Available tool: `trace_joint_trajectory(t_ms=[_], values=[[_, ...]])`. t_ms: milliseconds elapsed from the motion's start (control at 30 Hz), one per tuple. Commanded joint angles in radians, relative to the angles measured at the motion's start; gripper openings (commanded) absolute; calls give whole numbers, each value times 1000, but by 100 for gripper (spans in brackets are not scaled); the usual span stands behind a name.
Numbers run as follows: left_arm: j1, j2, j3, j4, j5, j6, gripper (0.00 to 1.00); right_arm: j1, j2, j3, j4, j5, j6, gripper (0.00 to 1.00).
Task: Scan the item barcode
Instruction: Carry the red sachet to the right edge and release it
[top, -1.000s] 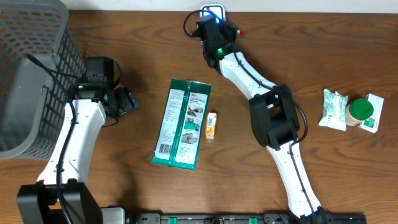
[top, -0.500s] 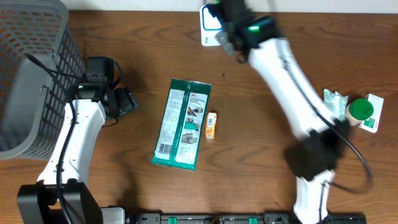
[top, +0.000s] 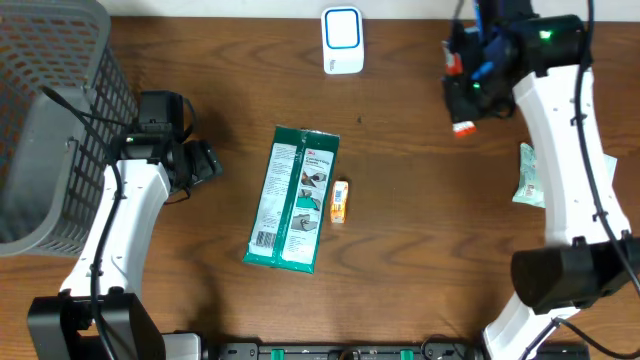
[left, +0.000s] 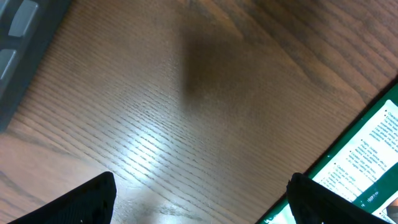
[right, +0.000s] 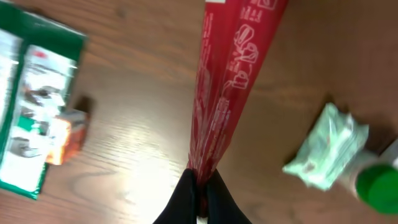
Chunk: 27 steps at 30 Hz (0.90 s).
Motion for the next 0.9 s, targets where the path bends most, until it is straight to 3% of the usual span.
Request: trace_joint_trajectory(t_ms=[0, 133, 267, 367, 867], values=[[3, -3, 5, 0, -16, 2, 89, -91, 10, -105, -6, -11, 31, 1], [3, -3, 5, 0, -16, 3, 89, -163, 10, -242, 9, 93, 84, 1], [3, -3, 5, 0, -16, 2, 89, -208, 10, -364, 60, 338, 209, 1], [3, -3, 5, 0, -16, 3, 89, -226, 10, -428, 112, 443, 225, 1], [3, -3, 5, 0, -16, 2, 89, -311, 11, -664, 433, 569, 213, 1]])
